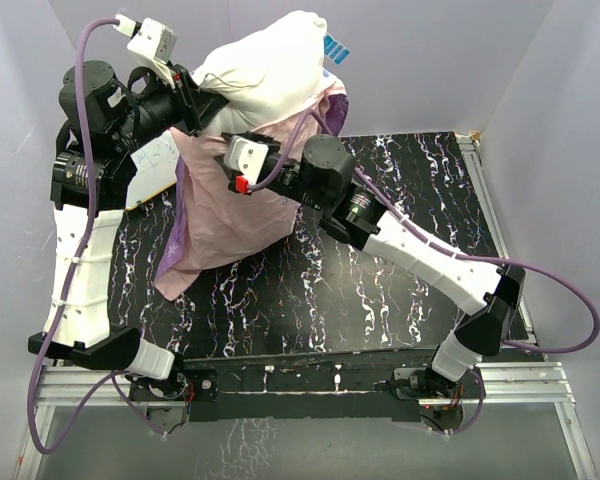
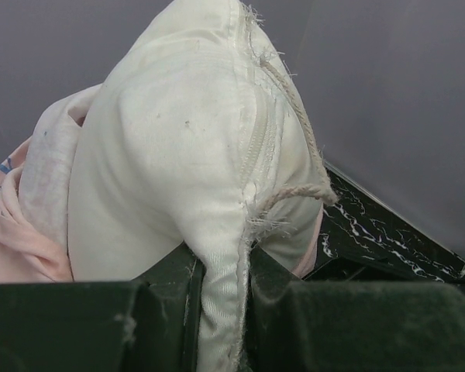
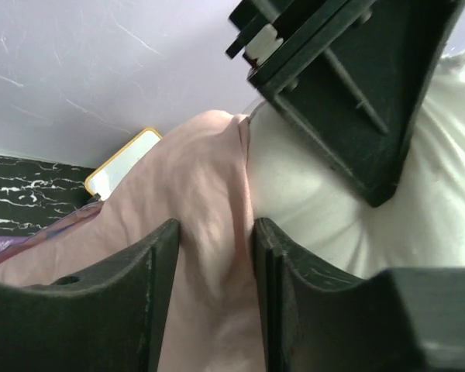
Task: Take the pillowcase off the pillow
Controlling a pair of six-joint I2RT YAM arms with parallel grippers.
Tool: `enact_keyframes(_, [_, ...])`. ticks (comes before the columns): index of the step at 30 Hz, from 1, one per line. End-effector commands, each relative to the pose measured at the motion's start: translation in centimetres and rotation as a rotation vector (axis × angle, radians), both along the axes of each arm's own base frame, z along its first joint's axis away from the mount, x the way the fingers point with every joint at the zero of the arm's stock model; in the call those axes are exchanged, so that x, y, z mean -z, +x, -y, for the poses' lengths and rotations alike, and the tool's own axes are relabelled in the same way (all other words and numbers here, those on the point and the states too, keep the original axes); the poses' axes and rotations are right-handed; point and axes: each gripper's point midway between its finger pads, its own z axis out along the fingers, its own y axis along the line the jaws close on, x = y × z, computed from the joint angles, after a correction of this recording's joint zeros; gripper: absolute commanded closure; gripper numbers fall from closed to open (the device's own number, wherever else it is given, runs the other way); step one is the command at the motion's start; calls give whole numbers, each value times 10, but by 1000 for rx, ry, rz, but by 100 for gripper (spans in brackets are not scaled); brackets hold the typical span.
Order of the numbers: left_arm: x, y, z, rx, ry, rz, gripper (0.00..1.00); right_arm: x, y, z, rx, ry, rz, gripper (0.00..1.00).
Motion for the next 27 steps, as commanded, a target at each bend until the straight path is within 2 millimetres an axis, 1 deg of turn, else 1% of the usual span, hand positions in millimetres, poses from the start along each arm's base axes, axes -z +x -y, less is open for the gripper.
enact_keyframes(1, [-64,-42,-6,26,-61,211,100,23,5,8,42,-22,-38,60])
enact_keyframes(4, [-68,-42,-7,21,-62,228,100,38,4,11,48,-22,-66,67])
enact_keyframes(7, [-74,-42,-8,17,-66,247,100,61,2,13,50,-41,-97,73])
enact_keyframes(9, [-79,-42,-8,16,-68,260,100,80,2,13,53,-61,-137,80])
enact_keyframes(12, [-88,-44,-8,19,-75,281,100,114,0,10,42,-94,-212,86])
enact_keyframes(14, [-94,-46,-9,18,-81,294,100,138,-2,7,28,-108,-279,86])
enact_keyframes(15, [-96,-47,-9,18,-84,301,100,155,-4,5,22,-121,-324,87])
enact_keyframes(19, [-110,-53,-12,7,-96,342,100,211,-15,2,-5,-136,-490,87])
enact_keyframes(22, [-119,-57,-16,-7,-101,376,100,257,-26,4,-11,-161,-605,86])
enact_keyframes(24, [-124,-60,-18,-17,-105,395,100,283,-32,8,1,-178,-669,85])
enact_keyframes(26, [-128,-62,-19,-23,-107,408,100,301,-37,13,16,-191,-719,83])
enact_keyframes(27, [-129,-63,-20,-27,-109,413,100,305,-38,16,24,-193,-732,80])
